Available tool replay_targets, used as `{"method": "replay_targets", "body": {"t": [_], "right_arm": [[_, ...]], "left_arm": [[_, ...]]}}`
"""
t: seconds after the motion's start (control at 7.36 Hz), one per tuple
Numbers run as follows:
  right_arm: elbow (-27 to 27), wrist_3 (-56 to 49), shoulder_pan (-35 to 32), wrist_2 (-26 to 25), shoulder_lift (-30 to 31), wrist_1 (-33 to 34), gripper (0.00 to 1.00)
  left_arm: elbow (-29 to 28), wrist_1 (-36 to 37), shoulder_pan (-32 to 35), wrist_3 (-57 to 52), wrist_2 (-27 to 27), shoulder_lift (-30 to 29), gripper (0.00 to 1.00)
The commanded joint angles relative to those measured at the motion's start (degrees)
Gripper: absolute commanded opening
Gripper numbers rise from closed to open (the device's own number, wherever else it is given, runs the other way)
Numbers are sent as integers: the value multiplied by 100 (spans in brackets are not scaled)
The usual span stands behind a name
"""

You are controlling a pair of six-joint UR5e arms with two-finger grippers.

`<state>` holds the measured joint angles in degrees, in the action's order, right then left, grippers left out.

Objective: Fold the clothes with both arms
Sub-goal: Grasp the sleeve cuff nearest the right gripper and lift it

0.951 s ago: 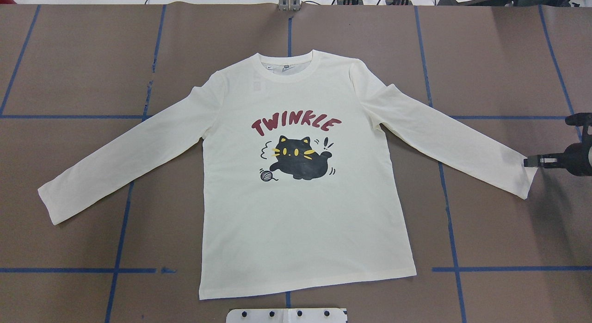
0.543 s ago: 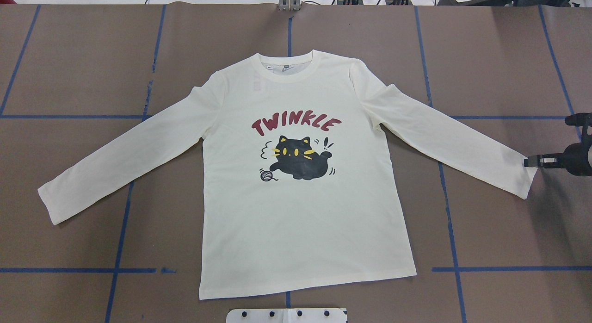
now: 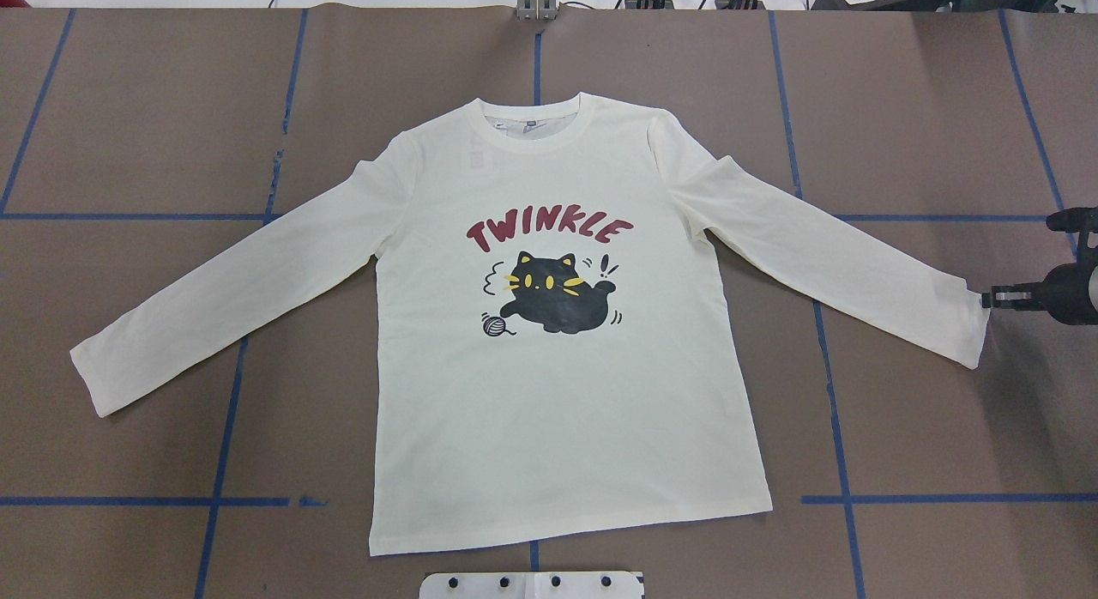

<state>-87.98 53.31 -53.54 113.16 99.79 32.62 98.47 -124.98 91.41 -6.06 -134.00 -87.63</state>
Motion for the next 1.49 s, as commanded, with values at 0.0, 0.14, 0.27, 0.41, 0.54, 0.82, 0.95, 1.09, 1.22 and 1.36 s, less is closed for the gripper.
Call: {"method": "replay_targets", "body": {"t": [0.0,0.14,0.27,0.41,0.54,0.82,0.95,1.09,1.22,1.36], "right_arm": [[-453,-23,-42,91,57,94,0],[-883,-14,-86,170,84,487,0],[-1392,12,-87,171,58,1195,0],[-1954,65,-78,153,-64,2029,0],[-2334,91,-95,136,-492,2934,0],[-2373,502,-78,92,-1947,4569,0],[-2277,766,-52,-4,-2825,5291,0],[-1998,1012,1,-48,-3617,5820,0],[-1560,1075,79,-266,-4225,5860,0],[-868,1380,211,-382,-5014,5852,0]], "left_arm": [[6,0,0,9,-3,0,100],[6,0,0,9,-3,0,100],[6,0,0,0,-3,0,100],[6,9,0,9,-3,0,100],[-3,9,0,9,6,0,100],[-3,9,0,18,-3,0,100],[-3,9,0,18,6,0,100],[-3,18,0,35,6,0,100],[-3,18,0,44,6,0,100],[-3,26,0,53,6,9,100]]}}
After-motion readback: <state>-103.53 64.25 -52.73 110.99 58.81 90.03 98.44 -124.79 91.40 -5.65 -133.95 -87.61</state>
